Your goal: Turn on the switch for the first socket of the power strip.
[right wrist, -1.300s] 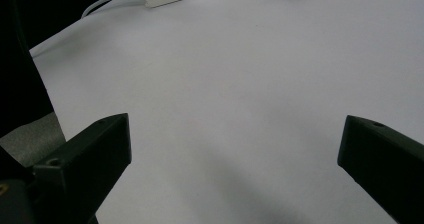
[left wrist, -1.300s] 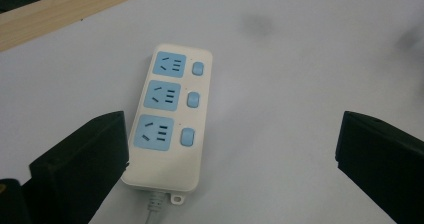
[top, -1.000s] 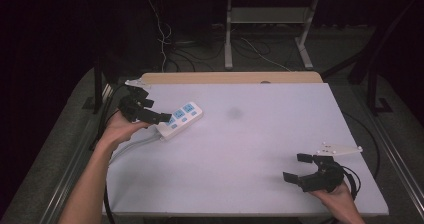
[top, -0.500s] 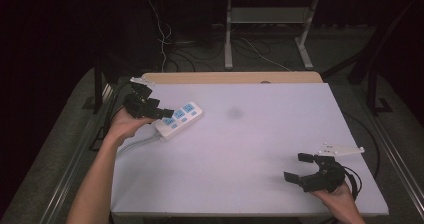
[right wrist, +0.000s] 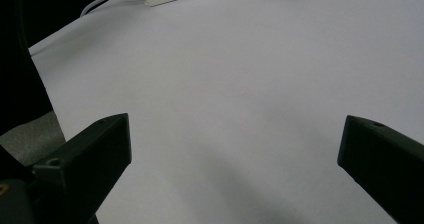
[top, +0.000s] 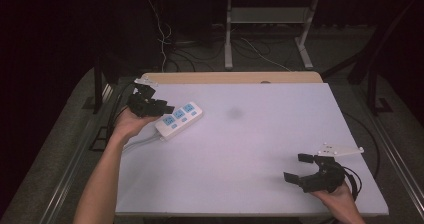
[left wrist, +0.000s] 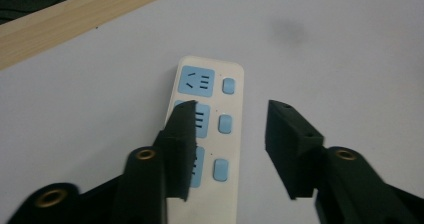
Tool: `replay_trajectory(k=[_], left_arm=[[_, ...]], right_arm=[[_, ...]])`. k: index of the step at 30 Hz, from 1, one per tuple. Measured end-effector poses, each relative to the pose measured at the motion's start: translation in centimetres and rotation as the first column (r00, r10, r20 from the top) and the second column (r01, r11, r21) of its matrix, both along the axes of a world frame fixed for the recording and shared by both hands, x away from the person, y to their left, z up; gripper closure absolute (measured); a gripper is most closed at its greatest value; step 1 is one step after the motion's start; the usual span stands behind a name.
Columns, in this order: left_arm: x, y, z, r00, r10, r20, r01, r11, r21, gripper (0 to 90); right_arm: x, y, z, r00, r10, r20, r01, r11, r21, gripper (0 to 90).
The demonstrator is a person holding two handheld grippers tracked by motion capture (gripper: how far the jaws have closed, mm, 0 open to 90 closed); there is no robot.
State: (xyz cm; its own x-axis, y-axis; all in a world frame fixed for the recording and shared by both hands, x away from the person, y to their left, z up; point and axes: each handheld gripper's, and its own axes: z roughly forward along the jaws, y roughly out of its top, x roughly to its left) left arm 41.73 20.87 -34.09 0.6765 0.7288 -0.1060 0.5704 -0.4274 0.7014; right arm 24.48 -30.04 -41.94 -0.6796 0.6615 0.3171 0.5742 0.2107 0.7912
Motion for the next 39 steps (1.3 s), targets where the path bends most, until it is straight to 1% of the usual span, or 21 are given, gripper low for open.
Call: replay_trajectory(k=[3, 4, 5, 6, 7, 8, 10, 13, 16, 21, 25, 29, 35, 39], left_arm=[[0.3, 0.0, -0.3, 1.0, 0.0, -0.005, 0.0, 1.0, 0.001, 70.3], [0.4, 0.0, -0.3, 1.0, 0.005, -0.009, -0.005, 1.0, -0.002, 75.6], [0.5, 0.0, -0.5, 0.9998, 0.014, -0.013, -0.014, 0.9998, -0.013, 79.1], [0.6, 0.1, -0.5, 0.9998, 0.008, -0.016, -0.008, 0.9998, -0.019, 86.1], [0.6, 0.2, -0.6, 0.9997, 0.008, -0.024, -0.009, 0.9995, -0.03, 88.8], [0.8, 0.2, -0.7, 0.9997, 0.005, -0.024, -0.006, 0.9995, -0.032, 88.8], [0.9, 0.1, -0.9, 0.9992, 0.0, -0.041, -0.001, 0.9996, -0.03, 89.2], [1.2, -0.1, -1.4, 0.9982, -0.005, -0.06, 0.005, 1.0, -0.006, 89.2], [1.4, -0.2, -1.9, 0.9975, -0.005, -0.07, 0.005, 1.0, 0.0, 89.3], [1.5, -0.2, -2.8, 0.9963, -0.002, -0.086, 0.001, 1.0, -0.008, 89.2], [1.7, -0.2, -3.4, 0.9947, -0.001, -0.103, 0.001, 1.0, 0.002, 89.2], [1.7, -0.2, -3.9, 0.9933, -0.005, -0.115, 0.005, 1.0, -0.001, 89.2], [1.7, -0.5, -4.4, 0.993, -0.018, -0.117, 0.018, 0.9998, 0.0, 89.2], [1.6, -0.4, -5.0, 0.9914, -0.014, -0.13, 0.015, 0.9999, 0.004, 89.2]], right_arm=[[0.0, 0.0, 0.0, 1.0, 0.0, 0.003, 0.0, 1.0, -0.001, 0.4], [0.0, 0.0, 0.0, 1.0, 0.0, 0.003, 0.0, 1.0, 0.0, 0.4], [0.0, 0.0, 0.0, 1.0, 0.0, 0.003, 0.0, 1.0, -0.001, 0.4], [0.0, 0.0, 0.0, 1.0, 0.001, 0.0, -0.001, 1.0, -0.004, 0.4], [0.0, 0.0, 0.0, 1.0, 0.001, -0.003, -0.001, 1.0, -0.005, 0.4], [0.0, 0.0, 0.0, 1.0, 0.001, -0.003, -0.001, 1.0, -0.005, 0.4], [0.0, 0.0, 0.0, 1.0, 0.003, -0.002, -0.003, 1.0, -0.008, 0.4], [0.0, 0.1, 0.0, 1.0, 0.005, -0.002, -0.005, 1.0, -0.009, 0.4], [0.0, 0.1, 0.0, 1.0, 0.005, -0.002, -0.005, 1.0, -0.011, 0.4], [-0.1, 0.2, -0.1, 0.9999, 0.014, -0.006, -0.014, 1.0, -0.019, 0.4], [-0.1, 0.3, -0.1, 0.9998, 0.018, -0.009, -0.018, 1.0, -0.024, 0.4], [-0.1, 0.3, -0.1, 0.9998, 0.019, -0.009, -0.019, 0.999, -0.025, 0.4], [0.0, 0.4, -0.2, 0.9997, 0.022, -0.012, -0.023, 0.999, -0.032, 0.4], [-0.1, 0.5, -0.2, 0.9996, 0.027, -0.013, -0.027, 0.999, -0.037, 0.4]])
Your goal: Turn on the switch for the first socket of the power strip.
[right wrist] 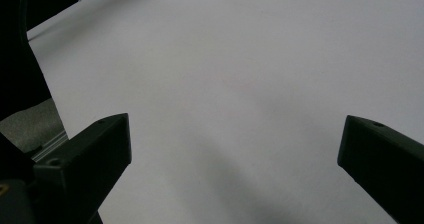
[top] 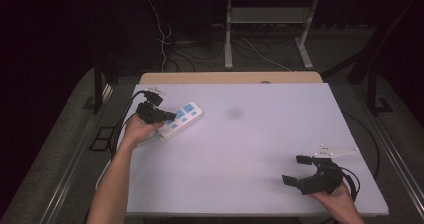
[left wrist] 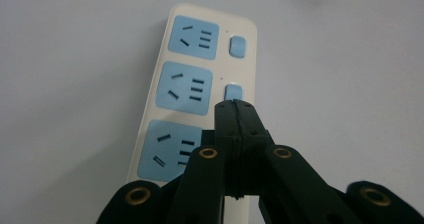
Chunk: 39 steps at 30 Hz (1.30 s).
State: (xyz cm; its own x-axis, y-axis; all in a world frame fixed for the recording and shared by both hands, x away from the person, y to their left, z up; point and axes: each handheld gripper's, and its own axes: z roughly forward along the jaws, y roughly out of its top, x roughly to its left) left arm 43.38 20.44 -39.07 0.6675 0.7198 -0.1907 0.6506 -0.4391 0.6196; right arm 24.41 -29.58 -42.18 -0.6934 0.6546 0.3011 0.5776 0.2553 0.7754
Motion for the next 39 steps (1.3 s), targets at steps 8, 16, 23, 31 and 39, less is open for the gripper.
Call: replay_trajectory(k=[8, 16, 23, 31, 39], left_arm=[[-0.4, 0.4, -1.1, 0.9997, 0.009, -0.022, -0.009, 0.9999, -0.011, 89.2], [-0.5, 0.9, -2.0, 0.9982, 0.029, -0.053, -0.032, 0.9978, -0.057, 89.2], [-0.5, 0.8, -2.1, 0.9966, 0.049, -0.065, -0.053, 0.9965, -0.064, 89.2], [-0.5, 1.5, -2.7, 0.992, 0.071, -0.105, -0.084, 0.9884, -0.126, 89.5], [-0.9, 1.3, -2.8, 0.9901, 0.104, -0.094, -0.115, 0.986, -0.121, 89.9]], right_arm=[[0.1, 0.1, -0.1, 1.0, 0.004, -0.002, -0.004, 1.0, -0.004, 0.4], [0.1, 0.2, -0.1, 1.0, 0.007, -0.006, -0.007, 1.0, -0.006, 0.4], [0.1, 0.1, 0.0, 1.0, 0.005, -0.006, -0.005, 1.0, -0.004, 0.5], [0.1, -0.1, 0.0, 1.0, -0.003, -0.006, 0.003, 1.0, 0.0, 0.4], [0.2, -0.3, 0.1, 0.9999, -0.011, 0.0, 0.011, 1.0, 0.003, 0.4]])
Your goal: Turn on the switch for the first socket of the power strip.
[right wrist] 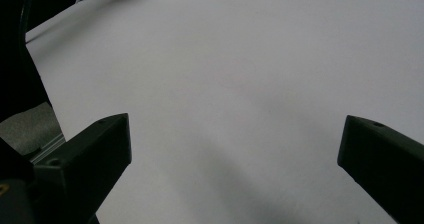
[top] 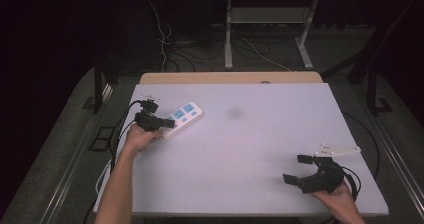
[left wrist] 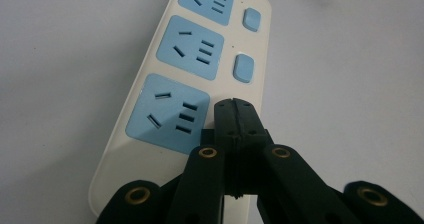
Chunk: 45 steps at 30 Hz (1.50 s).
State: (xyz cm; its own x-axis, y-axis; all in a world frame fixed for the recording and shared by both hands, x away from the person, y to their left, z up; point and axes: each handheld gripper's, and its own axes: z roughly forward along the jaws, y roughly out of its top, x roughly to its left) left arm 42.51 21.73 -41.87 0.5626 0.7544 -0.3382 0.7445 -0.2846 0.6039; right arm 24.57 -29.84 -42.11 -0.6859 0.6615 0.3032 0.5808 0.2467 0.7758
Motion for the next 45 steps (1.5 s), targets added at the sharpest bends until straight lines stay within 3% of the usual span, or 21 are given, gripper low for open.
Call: replay_trajectory(k=[5, 8, 16, 26, 45], left_arm=[[-0.4, -0.5, 0.1, 0.9994, 0.023, 0.025, -0.023, 0.9992, 0.032, 89.9], [-0.5, -0.2, -0.2, 0.9988, 0.045, 0.019, -0.045, 0.999, -0.003, 89.9], [-0.5, -0.4, 0.0, 0.9989, 0.038, 0.025, -0.039, 0.9989, 0.025, 89.7], [-0.7, -0.5, 0.3, 0.9967, 0.067, 0.045, -0.069, 0.9966, 0.045, 89.3], [-1.2, 0.4, 1.6, 0.9876, 0.11, 0.113, -0.114, 0.993, 0.031, 89.0]], right_arm=[[-0.1, -0.2, 0.2, 0.9999, -0.015, 0.007, 0.015, 1.0, 0.008, 0.4], [-0.1, -0.3, 0.3, 0.9997, -0.02, 0.01, 0.02, 1.0, 0.009, 0.5], [0.0, -0.4, 0.1, 0.9996, -0.028, 0.005, 0.028, 1.0, 0.009, 0.4], [0.0, -0.5, 0.1, 0.9995, -0.031, 0.007, 0.03, 1.0, 0.004, 0.4], [0.1, -0.6, 0.1, 0.9993, -0.037, 0.009, 0.037, 0.999, 0.004, 0.4]])
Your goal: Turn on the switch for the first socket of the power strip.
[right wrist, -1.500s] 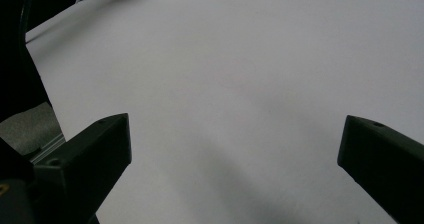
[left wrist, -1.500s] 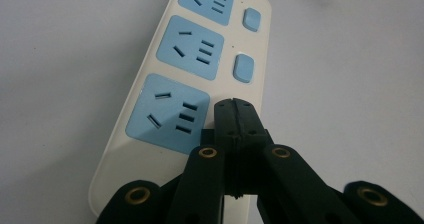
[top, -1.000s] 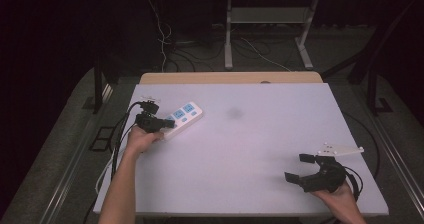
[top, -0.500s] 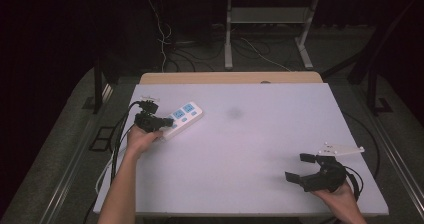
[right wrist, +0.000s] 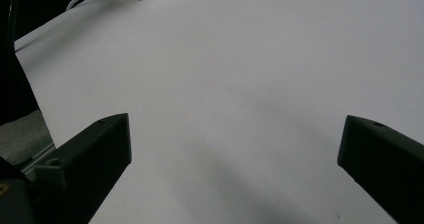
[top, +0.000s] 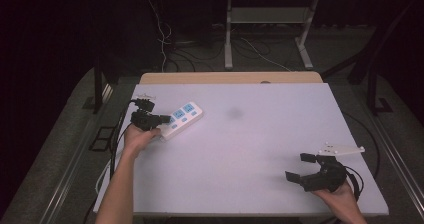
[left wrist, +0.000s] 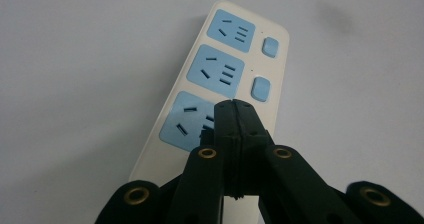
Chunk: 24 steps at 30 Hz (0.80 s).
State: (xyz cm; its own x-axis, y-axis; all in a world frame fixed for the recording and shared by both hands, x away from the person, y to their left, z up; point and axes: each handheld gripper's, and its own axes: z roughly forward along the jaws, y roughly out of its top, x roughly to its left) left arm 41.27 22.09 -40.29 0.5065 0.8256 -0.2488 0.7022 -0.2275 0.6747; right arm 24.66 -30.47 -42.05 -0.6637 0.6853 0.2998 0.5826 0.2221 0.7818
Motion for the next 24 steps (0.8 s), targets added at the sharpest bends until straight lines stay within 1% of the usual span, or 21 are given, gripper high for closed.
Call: replay_trajectory(k=[3, 5, 7, 14, 19, 24], left_arm=[[-0.3, 0.3, 0.6, 0.9999, 0.007, 0.012, -0.007, 1.0, 0.0, 89.0], [-0.4, 0.4, 0.9, 0.9997, 0.015, 0.019, -0.015, 0.9999, -0.007, 89.0], [-0.6, 0.7, 1.4, 0.9994, 0.02, 0.029, -0.02, 0.9998, -0.002, 88.9], [-1.3, 1.0, 2.4, 0.9981, 0.039, 0.049, -0.039, 0.9993, -0.004, 87.9], [-2.0, 1.2, 3.1, 0.9964, 0.047, 0.071, -0.046, 0.9988, -0.014, 87.8], [-2.8, 1.1, 3.8, 0.9943, 0.045, 0.096, -0.042, 0.9984, -0.039, 87.3]], right_arm=[[0.0, 0.0, 0.0, 1.0, 0.0, 0.0, 0.0, 1.0, 0.001, 0.4], [0.0, 0.0, 0.0, 1.0, 0.0, 0.001, 0.0, 1.0, 0.001, 0.4], [0.0, 0.0, 0.0, 1.0, 0.001, 0.002, -0.001, 1.0, 0.001, 0.4], [-0.1, 0.1, 0.1, 1.0, 0.002, 0.004, -0.002, 1.0, 0.0, 0.5], [-0.1, 0.1, 0.1, 1.0, 0.003, 0.003, -0.003, 1.0, 0.001, 0.4], [-0.1, 0.1, 0.1, 1.0, 0.003, 0.005, -0.003, 1.0, 0.005, 0.4]])
